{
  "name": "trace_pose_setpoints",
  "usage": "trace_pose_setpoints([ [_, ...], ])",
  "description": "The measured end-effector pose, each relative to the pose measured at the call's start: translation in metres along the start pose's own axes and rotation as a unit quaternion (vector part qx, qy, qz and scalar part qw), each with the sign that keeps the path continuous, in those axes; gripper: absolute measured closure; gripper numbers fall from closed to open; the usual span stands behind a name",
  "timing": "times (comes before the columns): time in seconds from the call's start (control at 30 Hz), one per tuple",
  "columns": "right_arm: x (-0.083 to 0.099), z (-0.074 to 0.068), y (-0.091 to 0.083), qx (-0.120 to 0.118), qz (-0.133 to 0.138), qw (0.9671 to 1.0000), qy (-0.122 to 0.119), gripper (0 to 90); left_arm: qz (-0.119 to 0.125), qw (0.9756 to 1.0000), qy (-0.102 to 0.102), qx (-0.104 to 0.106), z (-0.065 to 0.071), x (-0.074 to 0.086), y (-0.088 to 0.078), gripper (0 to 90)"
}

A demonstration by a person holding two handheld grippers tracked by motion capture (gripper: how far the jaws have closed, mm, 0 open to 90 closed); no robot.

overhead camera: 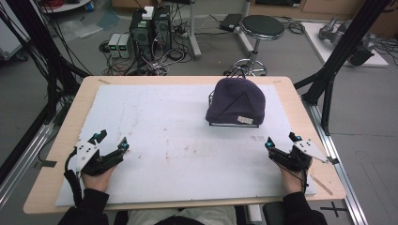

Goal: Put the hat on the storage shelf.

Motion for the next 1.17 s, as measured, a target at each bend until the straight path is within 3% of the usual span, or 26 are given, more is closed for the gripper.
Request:
trace_pose_setpoints([
  [0.13,0.0002,-0.0012,0.0016,-0.003,-0.003,1.0000,0.000,11.1,0.000,1.0000,-0.007,-0.001,-0.0016,0.0004,-0.0004,22.6],
  [1.17,0.0002,-0.0012,0.0014,-0.001,-0.002,0.9999,-0.012,11.2,-0.002,1.0000,-0.005,0.000,-0.0009,0.0006,-0.0004,22.6],
])
Point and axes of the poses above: each handheld gripper's, and its own axes: y roughly forward along the jaws, x roughly out of its underside, z roughly to its right, the point moved 3 cm from there along y, roughly forward along the jaws, and after that the axes turned 1 degree about -z, right-handed, at the moved point
